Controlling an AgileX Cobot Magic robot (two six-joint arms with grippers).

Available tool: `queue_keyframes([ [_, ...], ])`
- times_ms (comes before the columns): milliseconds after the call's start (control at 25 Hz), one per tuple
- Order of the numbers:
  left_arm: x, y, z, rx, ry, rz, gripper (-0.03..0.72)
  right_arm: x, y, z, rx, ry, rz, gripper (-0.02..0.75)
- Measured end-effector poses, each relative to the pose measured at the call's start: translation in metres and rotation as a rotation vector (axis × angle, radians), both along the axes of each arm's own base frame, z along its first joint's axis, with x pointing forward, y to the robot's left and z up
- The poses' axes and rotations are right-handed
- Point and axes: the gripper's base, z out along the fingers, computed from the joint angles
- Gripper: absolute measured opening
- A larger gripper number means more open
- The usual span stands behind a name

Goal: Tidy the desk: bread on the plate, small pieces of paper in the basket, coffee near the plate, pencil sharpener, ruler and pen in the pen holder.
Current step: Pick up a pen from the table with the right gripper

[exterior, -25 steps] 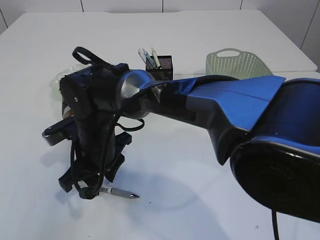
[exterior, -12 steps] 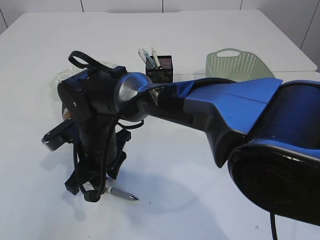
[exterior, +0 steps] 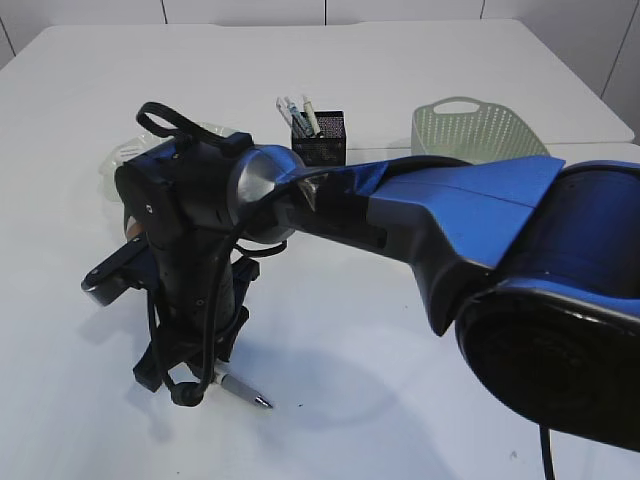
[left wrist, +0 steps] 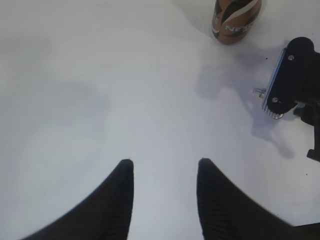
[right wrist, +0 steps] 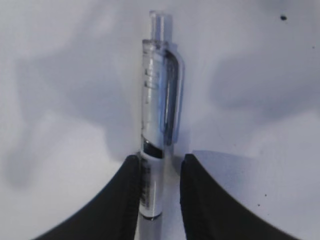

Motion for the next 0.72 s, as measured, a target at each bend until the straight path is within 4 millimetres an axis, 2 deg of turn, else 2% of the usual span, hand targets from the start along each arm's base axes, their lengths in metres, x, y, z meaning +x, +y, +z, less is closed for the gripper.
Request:
queue_keyframes([
  [440,0.0000,0.0000,0.0000,0.000,0.000,0.000,0.292,0.0013,0.0010,-0.0060,-0.010,0.004,0.005,0.223],
  [600,0.0000,0.0002,0.0000,0.002,0.000,0.000,0.291,0.0010,0.0014,-0.0060,-0.006,0.009,0.003,0.115],
  [720,0.0001,0.0003,0.0001,0.004,-0.001,0.001,0.290,0.0010,0.0014,-0.0060,-0.006,0.009,0.001,0.090],
])
